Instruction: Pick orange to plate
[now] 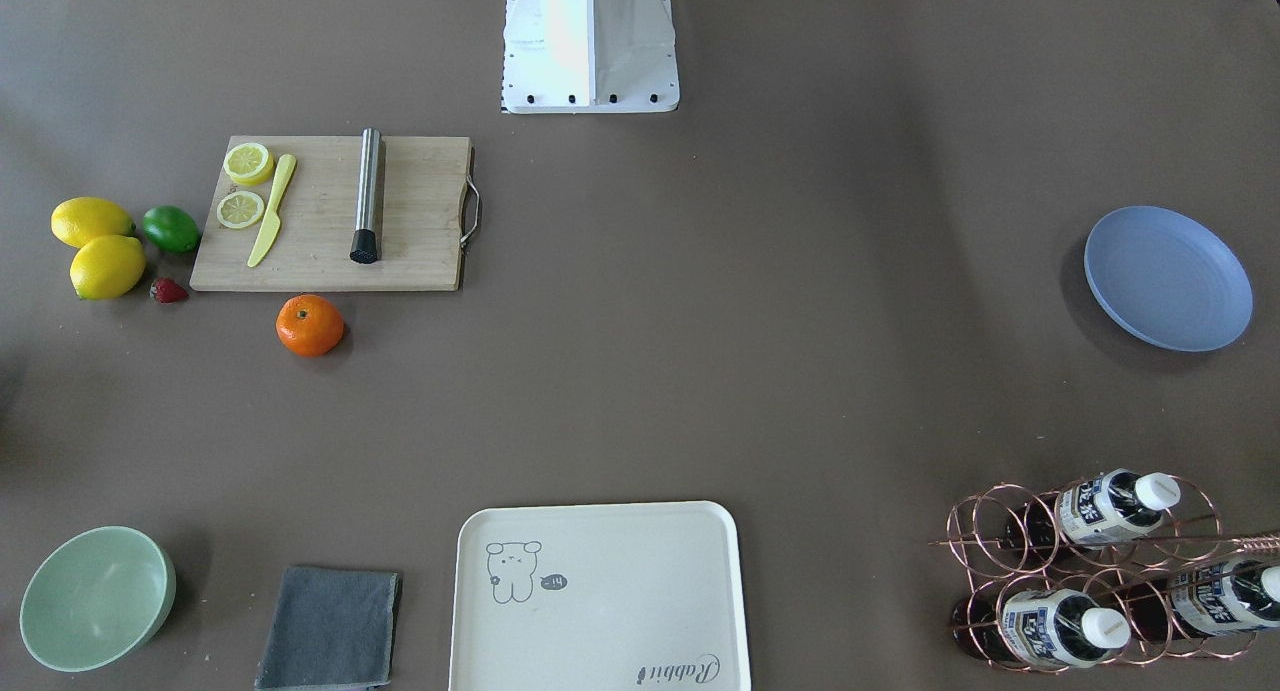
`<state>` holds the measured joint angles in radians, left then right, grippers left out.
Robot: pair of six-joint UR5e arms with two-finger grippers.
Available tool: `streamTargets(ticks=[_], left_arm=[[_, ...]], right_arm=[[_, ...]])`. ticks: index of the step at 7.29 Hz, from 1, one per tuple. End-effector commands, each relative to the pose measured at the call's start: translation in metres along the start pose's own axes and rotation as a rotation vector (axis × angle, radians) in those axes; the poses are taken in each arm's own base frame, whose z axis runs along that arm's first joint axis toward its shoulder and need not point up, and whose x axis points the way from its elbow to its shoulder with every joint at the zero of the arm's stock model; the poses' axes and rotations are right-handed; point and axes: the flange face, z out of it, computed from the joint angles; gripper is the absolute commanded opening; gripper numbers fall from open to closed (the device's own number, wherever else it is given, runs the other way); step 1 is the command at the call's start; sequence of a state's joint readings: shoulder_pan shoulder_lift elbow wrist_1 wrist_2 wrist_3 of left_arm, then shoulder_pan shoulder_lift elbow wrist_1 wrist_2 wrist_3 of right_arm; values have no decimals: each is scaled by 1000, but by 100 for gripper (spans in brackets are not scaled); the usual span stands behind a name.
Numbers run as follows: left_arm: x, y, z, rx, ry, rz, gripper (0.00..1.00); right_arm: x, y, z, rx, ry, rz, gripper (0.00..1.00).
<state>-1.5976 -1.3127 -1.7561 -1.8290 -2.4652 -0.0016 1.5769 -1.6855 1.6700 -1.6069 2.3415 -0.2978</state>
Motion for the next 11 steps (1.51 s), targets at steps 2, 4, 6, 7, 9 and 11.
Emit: streamTargets(ticks=[2, 4, 6, 7, 9, 11], left_arm=[[0, 0, 1, -3, 0, -1, 98], [1, 0, 1, -4, 2, -3, 98], [2, -1, 3, -6, 6, -1, 98], [3, -2, 2, -5, 6, -1, 98], [3, -4, 3, -6, 8, 1, 98], [3, -6, 2, -3, 9, 0, 98]], right_arm=[[-22, -3, 0, 35, -128, -21, 100], [-79, -28, -4, 23, -140, -39, 100], [-170, -53, -15, 6, -155, 67, 100], [-208, -74, -12, 10, -169, 100, 100], [-278, -83, 21, 58, -178, 133, 100], [-369, -108, 55, 57, -164, 170, 99]])
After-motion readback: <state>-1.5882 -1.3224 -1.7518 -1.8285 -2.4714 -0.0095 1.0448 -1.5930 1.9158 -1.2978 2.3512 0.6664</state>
